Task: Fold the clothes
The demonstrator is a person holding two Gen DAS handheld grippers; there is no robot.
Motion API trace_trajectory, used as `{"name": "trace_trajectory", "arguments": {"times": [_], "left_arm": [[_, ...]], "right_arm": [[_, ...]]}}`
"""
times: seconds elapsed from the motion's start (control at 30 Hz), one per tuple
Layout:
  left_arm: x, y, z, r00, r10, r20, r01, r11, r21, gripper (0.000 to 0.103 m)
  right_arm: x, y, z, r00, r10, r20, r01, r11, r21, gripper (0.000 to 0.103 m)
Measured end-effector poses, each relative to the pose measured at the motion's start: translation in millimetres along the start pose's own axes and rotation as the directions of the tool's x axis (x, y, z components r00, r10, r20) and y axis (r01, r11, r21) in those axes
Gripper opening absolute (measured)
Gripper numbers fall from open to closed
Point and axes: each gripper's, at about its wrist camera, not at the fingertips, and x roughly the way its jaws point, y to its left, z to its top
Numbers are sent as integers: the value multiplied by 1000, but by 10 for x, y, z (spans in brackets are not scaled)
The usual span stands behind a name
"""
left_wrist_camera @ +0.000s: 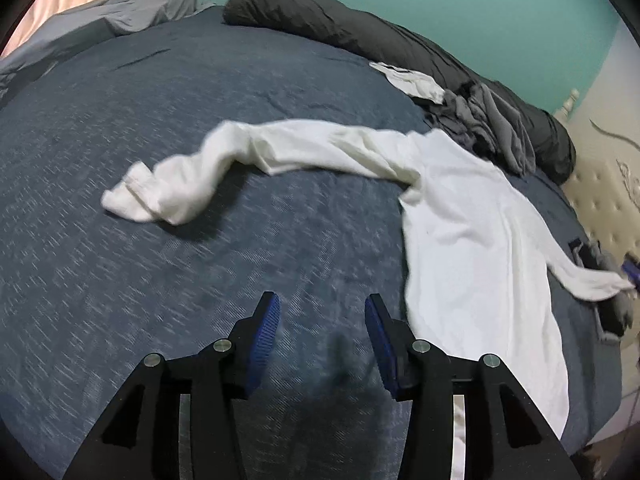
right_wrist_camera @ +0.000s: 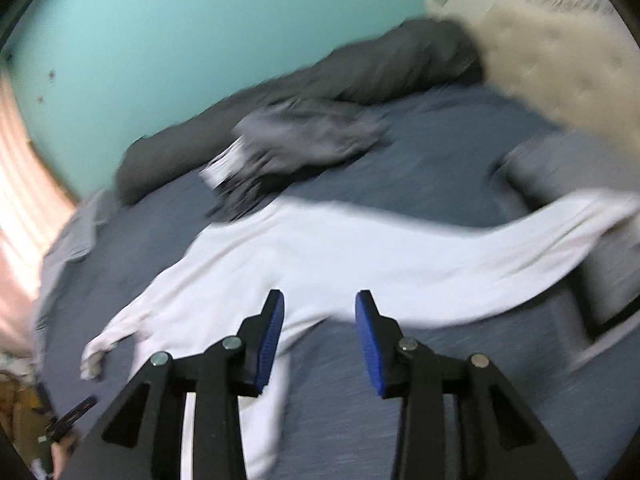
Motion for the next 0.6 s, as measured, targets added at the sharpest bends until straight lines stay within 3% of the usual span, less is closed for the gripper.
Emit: {"name": "trace_trajectory", "arguments": {"times": [0.17,0.43,0.6], "left_arm": [[21,218,270,999,54,1,-54,999,-2,49],[-5,650,775,993,121,10,-120,993,-17,48],[83,755,1027,989,148,6,-148,989,-13,48]], "right_arm": [[536,481,-507,990,130,-56,-127,991,52,37],[880,874,-1086,957,282,-60,-273,954,126,40],[1010,943,-1265,953,292,-76,-283,953,110,40]]}}
